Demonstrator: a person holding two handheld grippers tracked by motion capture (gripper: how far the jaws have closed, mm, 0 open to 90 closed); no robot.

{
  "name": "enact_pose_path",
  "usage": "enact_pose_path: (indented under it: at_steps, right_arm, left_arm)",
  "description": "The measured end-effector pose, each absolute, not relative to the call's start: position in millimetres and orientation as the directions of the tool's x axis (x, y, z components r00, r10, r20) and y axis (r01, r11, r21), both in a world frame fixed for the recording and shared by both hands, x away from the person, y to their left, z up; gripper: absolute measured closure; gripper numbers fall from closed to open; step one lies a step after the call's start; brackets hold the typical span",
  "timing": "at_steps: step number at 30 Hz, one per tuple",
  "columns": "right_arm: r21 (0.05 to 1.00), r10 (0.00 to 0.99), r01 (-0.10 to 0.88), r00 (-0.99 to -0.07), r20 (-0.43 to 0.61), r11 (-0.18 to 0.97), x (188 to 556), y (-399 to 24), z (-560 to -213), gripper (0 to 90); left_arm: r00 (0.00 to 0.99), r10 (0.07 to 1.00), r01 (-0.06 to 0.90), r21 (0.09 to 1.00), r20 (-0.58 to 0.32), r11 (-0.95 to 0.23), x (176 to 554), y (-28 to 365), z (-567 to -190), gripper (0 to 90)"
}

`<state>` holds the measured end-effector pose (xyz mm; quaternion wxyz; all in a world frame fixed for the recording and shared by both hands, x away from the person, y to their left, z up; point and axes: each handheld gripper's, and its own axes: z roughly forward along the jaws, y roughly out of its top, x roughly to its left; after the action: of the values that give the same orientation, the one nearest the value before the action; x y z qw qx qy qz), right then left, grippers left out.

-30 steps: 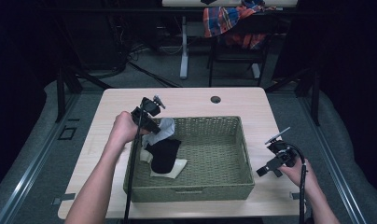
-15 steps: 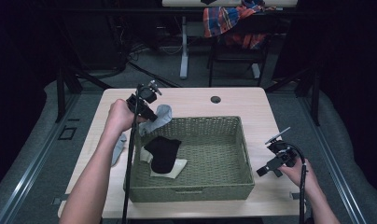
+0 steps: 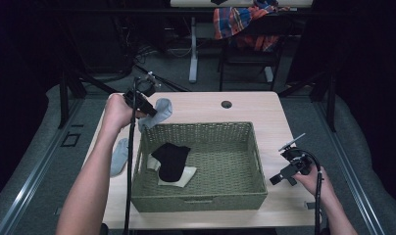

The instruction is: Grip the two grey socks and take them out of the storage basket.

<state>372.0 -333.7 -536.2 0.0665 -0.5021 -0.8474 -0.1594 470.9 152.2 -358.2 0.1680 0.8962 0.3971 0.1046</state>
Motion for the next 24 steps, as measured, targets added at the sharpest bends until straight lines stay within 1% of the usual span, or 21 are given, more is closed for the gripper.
enact_pose_path:
  at_steps: [1, 5, 6, 9, 11, 13, 14, 17, 20, 24]
  right_arm:
    - [0.191, 0.826, 0.866, -0.499, 0.262, 0.462, 373, -335, -535, 3.4]
    - [0.198, 0.822, 0.866, -0.498, 0.275, 0.459, 373, -332, -536, 3.4]
    - [0.189, 0.821, 0.861, -0.507, 0.262, 0.472, 374, -332, -535, 3.4]
    - [0.22, 0.832, 0.875, -0.481, 0.276, 0.432, 371, -332, -536, 3.4]
    - [0.192, 0.824, 0.863, -0.503, 0.261, 0.467, 373, -333, -535, 3.4]
    - [0.19, 0.82, 0.863, -0.505, 0.269, 0.469, 372, -332, -535, 3.4]
    - [0.205, 0.83, 0.871, -0.489, 0.27, 0.447, 370, -331, -536, 3.4]
    - [0.183, 0.821, 0.863, -0.505, 0.265, 0.471, 372, -333, -534, 3.4]
    - [0.193, 0.828, 0.87, -0.491, 0.27, 0.454, 371, -332, -535, 3.4]
    - [0.186, 0.825, 0.866, -0.5, 0.263, 0.465, 371, -332, -535, 3.5]
  left_arm:
    - [0.656, 0.752, 0.68, 0.387, 0.057, -0.622, 472, 154, -358, 85.0]
    - [0.634, 0.771, 0.698, 0.388, 0.056, -0.602, 476, 162, -359, 85.0]
    - [0.628, 0.776, 0.703, 0.384, 0.06, -0.599, 477, 165, -358, 85.0]
    - [0.61, 0.79, 0.716, 0.385, 0.061, -0.582, 479, 172, -359, 85.0]
    - [0.593, 0.803, 0.729, 0.382, 0.062, -0.568, 481, 179, -358, 85.0]
    - [0.587, 0.807, 0.732, 0.383, 0.063, -0.563, 482, 182, -358, 85.0]
    - [0.579, 0.813, 0.739, 0.381, 0.063, -0.556, 483, 185, -358, 85.0]
    - [0.557, 0.828, 0.752, 0.382, 0.068, -0.537, 484, 194, -359, 85.0]
    - [0.532, 0.844, 0.767, 0.384, 0.068, -0.515, 486, 204, -361, 85.0]
    - [0.499, 0.864, 0.788, 0.382, 0.062, -0.483, 489, 220, -366, 85.0]
